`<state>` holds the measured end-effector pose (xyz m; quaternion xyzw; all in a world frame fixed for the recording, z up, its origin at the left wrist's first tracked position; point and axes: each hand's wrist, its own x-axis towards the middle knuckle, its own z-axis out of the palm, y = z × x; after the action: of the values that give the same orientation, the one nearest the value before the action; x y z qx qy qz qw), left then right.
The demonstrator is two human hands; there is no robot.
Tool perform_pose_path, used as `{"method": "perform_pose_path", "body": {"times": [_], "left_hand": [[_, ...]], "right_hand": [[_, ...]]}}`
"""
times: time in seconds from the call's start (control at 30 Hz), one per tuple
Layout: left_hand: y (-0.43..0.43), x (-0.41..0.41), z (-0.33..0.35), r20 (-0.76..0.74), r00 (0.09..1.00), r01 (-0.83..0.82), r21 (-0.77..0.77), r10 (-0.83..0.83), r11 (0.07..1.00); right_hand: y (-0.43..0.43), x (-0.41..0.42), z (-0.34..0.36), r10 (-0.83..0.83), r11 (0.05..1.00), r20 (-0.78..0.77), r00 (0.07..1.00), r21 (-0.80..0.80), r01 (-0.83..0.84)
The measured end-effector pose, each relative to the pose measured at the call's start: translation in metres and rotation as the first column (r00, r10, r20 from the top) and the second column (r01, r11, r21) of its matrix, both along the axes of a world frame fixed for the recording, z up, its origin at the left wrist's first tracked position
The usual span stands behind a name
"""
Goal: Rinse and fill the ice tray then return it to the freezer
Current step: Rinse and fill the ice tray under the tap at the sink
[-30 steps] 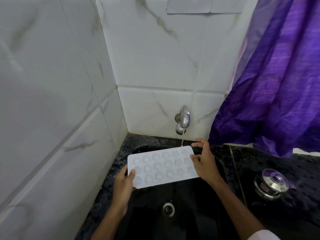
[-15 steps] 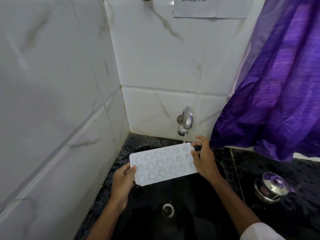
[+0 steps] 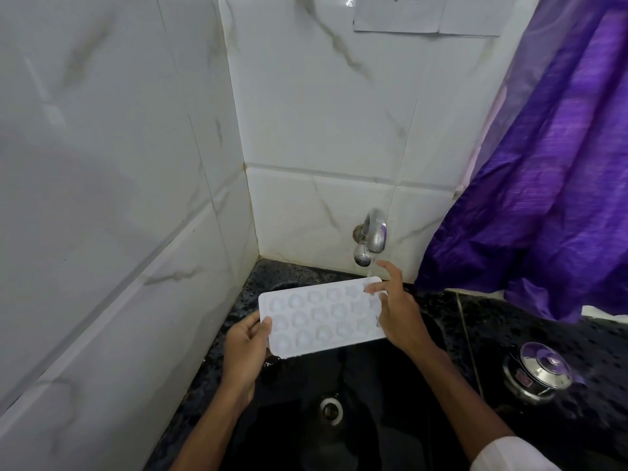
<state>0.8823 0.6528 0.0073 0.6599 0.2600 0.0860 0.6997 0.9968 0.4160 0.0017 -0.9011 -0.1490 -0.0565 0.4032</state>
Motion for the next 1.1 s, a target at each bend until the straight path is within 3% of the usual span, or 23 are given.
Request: {"method": "perform_pose_path", "body": {"times": [0.13, 0.77, 0.9, 1.1], "left_hand": [[0.000, -0.001, 0.001, 0.024, 1.000, -0.007, 0.018, 0.007, 1.000], [0.002, -0.001, -0.007, 0.001, 1.000, -0.026, 0.074, 0.026, 0.997], [0.003, -0.002, -0.009, -0.010, 1.000, -0.024, 0.101, 0.025, 0.995], [0.000, 0.000, -0.009, -0.017, 0.999, -0.035, 0.088, 0.037, 0.995]], "right_hand": [[0.000, 0.000, -0.003, 0.034, 0.992, -0.047, 0.998, -0.122, -0.039], [0.001, 0.003, 0.000, 0.134, 0.937, -0.065, 0.989, -0.318, -0.148], [0.000, 0.002, -0.002, 0.180, 0.941, -0.067, 0.981, -0.279, -0.192], [-0.001, 0.007, -0.011, 0.100, 0.973, -0.070, 0.993, -0.201, -0.112]]}}
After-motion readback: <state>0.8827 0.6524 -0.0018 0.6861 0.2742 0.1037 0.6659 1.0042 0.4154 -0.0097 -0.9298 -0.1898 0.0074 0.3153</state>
